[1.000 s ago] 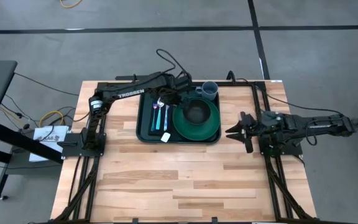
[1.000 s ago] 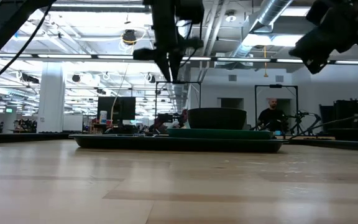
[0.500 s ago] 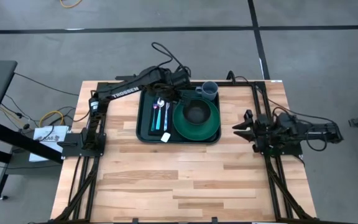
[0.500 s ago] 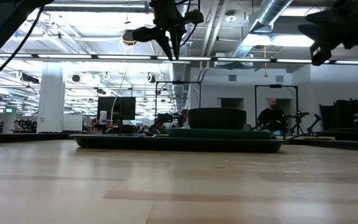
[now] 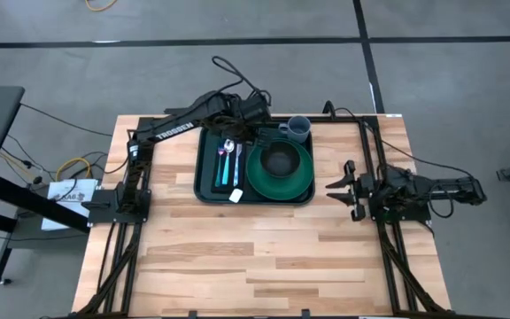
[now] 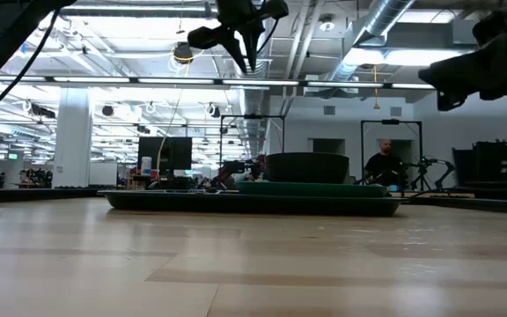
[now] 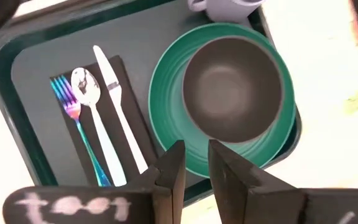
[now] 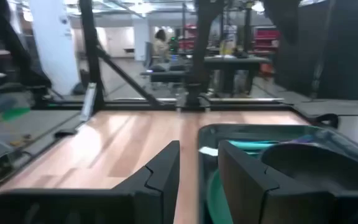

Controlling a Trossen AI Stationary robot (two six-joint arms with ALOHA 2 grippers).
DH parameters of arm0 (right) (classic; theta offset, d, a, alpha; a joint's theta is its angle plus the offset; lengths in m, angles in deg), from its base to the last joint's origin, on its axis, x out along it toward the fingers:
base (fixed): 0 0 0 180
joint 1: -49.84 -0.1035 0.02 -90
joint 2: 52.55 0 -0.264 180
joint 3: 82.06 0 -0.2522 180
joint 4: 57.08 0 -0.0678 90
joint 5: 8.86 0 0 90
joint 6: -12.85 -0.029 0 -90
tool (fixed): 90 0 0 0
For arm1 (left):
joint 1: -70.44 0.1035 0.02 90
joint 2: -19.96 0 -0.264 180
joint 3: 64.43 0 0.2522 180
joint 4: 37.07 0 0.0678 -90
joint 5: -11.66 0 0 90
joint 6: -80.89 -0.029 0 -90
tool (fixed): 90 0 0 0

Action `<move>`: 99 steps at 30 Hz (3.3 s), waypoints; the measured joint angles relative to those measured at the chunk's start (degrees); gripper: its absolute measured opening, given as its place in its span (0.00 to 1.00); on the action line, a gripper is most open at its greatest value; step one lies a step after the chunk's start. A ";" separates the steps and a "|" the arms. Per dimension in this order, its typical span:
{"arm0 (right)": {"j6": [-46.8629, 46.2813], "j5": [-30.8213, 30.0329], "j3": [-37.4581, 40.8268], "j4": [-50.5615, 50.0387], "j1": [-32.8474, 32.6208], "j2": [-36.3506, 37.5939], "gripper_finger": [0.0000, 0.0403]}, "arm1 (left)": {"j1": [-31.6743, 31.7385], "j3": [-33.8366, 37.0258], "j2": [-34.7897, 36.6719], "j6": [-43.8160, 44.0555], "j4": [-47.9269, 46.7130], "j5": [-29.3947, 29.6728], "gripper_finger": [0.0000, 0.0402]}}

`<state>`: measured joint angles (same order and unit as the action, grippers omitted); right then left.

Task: Set up tray
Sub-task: Return to Home Position

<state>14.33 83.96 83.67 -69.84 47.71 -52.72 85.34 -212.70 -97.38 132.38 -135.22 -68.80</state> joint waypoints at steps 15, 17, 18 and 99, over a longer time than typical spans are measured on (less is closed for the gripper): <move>-1.36 -0.32 0.01 -0.19 0.00 -0.24 0.25 | -5.15 -0.50 5.34 -17.03 4.66 -1.71 0.14; -1.91 -0.29 0.01 -0.19 -0.03 -0.13 0.25 | -6.80 -0.29 7.85 -20.72 5.58 -0.81 0.14; -1.91 -0.27 0.01 -0.19 -0.05 -0.13 0.25 | -7.79 -0.27 9.27 -22.56 5.82 0.29 0.14; -1.99 -0.05 0.08 -0.25 -0.03 -0.20 0.25 | -38.22 133.88 117.09 -46.53 88.25 3.38 0.14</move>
<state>12.34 83.90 83.75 -70.08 47.69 -52.92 47.12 -78.82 19.71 85.85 -46.97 -65.41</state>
